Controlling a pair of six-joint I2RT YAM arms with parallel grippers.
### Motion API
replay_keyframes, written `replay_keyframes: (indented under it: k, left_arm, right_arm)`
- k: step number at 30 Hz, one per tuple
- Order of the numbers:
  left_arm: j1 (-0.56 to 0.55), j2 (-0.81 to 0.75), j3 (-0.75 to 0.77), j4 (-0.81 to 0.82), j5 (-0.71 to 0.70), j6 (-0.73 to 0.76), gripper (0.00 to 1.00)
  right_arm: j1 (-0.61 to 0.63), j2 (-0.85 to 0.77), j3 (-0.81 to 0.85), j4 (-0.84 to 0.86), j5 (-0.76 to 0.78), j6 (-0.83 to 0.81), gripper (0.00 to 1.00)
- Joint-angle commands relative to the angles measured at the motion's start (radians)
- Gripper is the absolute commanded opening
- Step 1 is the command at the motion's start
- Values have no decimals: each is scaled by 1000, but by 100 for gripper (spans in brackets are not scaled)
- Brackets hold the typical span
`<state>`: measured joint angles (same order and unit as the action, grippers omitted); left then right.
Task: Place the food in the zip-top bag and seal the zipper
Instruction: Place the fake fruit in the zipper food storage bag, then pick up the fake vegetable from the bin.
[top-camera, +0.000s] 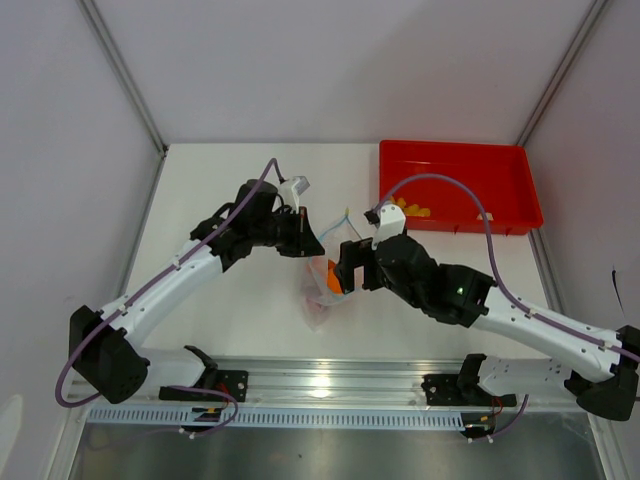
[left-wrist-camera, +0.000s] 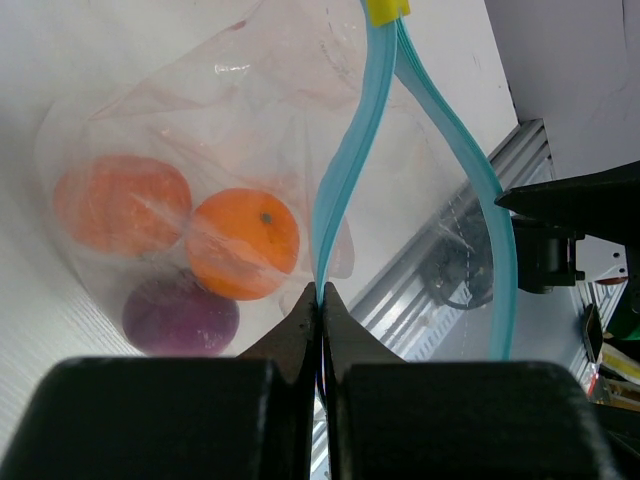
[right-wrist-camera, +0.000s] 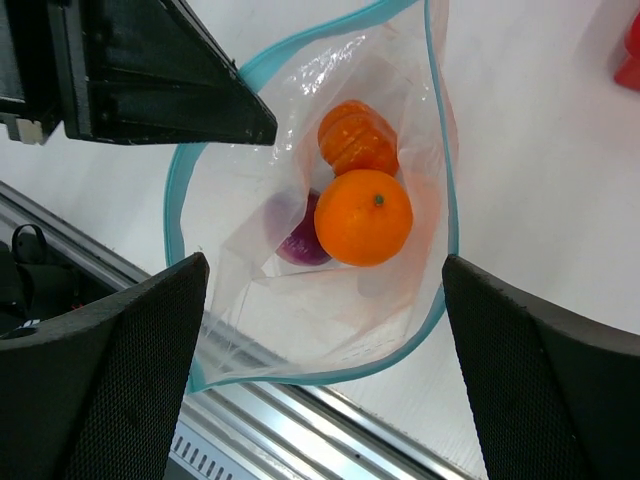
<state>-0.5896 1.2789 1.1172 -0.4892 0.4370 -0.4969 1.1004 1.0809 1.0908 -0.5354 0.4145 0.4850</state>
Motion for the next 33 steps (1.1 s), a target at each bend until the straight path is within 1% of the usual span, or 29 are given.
replay_keyframes:
  k: [1,4,8,11,12,14,15,17,18,19,21,22,23,24,25,26,27,28,29,31,32,33]
  left_arm:
    - [4,-16,21,12,8,4,1]
    - [4,-16,17,15,8,6,1]
    - [5,-12,15,21,5,4,1]
    - [4,-9,10,29,8,4,1]
    - [4,-10,6,29,2,6,0]
    - [5,-19,-2,31,-12,9,1]
    - [4,-24,0,29,-20,14,0]
    - [4,-32,0,21,-35,15,1]
    - [5,-35,0,18,-40,17,1]
    - [5,-36,0,20,-38,17,1]
    - [4,-36,-5,20,-34,15,1]
    - [4,-35,-3,20,-34,15,1]
    - [5,-29,-5,23,-34,14,1]
    - [4,-24,-3,26,-34,17,1]
    - [5,-21,-2,29,-34,18,1]
    - [5,-10,-3,35,-37,20,1]
    - [4,-6,0,40,-38,20,1]
    - [4,-1,4,40,-40,23,1]
    - [5,5,7,40,-29,26,1]
    - [4,13,9,44,-15,47,1]
    - [4,10,4,40,-14,47,1]
    - [5,4,-6,38,-8,50,1]
  right_arm:
    - [7,-19,67,28,20,-35,100]
    - [-23,-21,112,28,1,-60,99]
    - [-100,-18,214,37,-68,-120,99]
    - [-192,-7,306,43,-98,-164,99]
    - [-255,-4,342,54,-132,-180,100]
    - [-331,5,374,61,-164,-177,99]
    - [-424,23,406,60,-207,-163,99]
    - [-535,62,441,37,-273,-140,99]
    - [-597,114,484,23,-357,-108,99]
    - [-717,144,501,12,-399,-93,100]
    - [-822,250,532,-12,-488,-74,99]
    - [-908,290,556,-17,-537,-66,99]
    - [-942,328,570,-30,-552,-68,99]
    - [-974,418,586,-38,-565,-72,99]
    - [-1031,463,609,-41,-580,-89,99]
    - [-1053,503,615,-32,-588,-98,99]
    - [-1074,584,616,-19,-592,-115,99]
    - [-1088,618,598,1,-570,-152,100]
    - [-1103,649,578,70,-542,-173,100]
    - [-1125,703,508,185,-429,-175,99]
    - [-1133,714,424,325,-375,-148,99]
    - [-1137,729,400,383,-391,-131,99]
